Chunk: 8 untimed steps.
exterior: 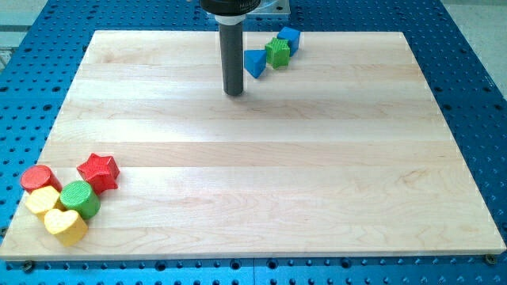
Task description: Push the blue blocks towards the center of the board
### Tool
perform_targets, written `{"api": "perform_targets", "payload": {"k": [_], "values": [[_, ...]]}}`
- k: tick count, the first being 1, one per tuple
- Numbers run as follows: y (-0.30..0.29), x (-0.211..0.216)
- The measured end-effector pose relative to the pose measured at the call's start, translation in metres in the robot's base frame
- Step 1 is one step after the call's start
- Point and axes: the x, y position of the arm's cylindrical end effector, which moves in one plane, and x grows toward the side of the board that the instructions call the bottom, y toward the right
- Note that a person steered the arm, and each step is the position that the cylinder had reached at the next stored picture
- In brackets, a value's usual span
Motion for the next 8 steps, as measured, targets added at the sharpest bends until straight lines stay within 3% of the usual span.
{"api": "perform_targets", "payload": {"k": [6, 8], "values": [[0.008, 0.024], [0.112, 0.017]]}}
